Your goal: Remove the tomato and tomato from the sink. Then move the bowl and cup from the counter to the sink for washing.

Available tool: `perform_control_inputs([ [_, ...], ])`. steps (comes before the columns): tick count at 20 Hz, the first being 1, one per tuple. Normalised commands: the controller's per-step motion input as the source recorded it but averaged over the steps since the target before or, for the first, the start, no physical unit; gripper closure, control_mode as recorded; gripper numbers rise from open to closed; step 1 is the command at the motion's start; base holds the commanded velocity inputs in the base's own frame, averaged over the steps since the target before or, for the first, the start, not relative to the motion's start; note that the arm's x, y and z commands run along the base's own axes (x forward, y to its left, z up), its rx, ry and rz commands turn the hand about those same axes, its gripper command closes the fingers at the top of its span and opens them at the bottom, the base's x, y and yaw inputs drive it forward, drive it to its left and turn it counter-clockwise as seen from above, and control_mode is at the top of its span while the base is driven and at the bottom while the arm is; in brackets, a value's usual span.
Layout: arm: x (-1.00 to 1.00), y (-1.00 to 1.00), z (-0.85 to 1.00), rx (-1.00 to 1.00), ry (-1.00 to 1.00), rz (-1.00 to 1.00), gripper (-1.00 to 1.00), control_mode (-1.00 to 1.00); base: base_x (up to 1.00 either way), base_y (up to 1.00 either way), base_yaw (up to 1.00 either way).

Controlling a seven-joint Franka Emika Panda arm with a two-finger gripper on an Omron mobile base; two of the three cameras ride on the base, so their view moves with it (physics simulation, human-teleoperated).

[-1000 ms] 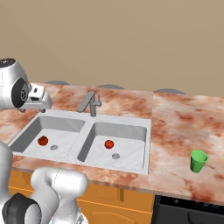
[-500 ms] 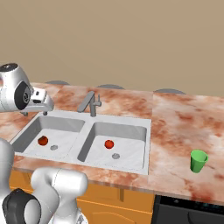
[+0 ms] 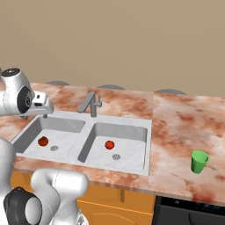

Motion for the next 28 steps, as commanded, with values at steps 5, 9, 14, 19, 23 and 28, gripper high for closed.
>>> perform_control_inputs([
  [5, 0.06, 0.10, -0.20, 0.01, -0.06, 0.18, -1.00, -1.00, 0.00, 0.00, 0.00],
  [9, 0.11, 0.11, -0.20, 0.00, -0.10, 0.20, -1.00, -1.00, 0.00, 0.00, 0.00],
  [14, 0.16, 0.10, -0.19, 0.00, -0.09, 0.15, -1.00, -1.00, 0.00, 0.00, 0.00],
  [19, 0.20, 0.10, -0.17, 0.00, -0.02, 0.10, -1.00, -1.00, 0.00, 0.00, 0.00],
  [23, 0.22, 0.11, -0.16, 0.00, 0.00, 0.06, -1.00, -1.00, 0.00, 0.00, 0.00],
  [28, 0.24, 0.14, -0.15, 0.00, 0.00, 0.05, -1.00, -1.00, 0.00, 0.00, 0.00],
])
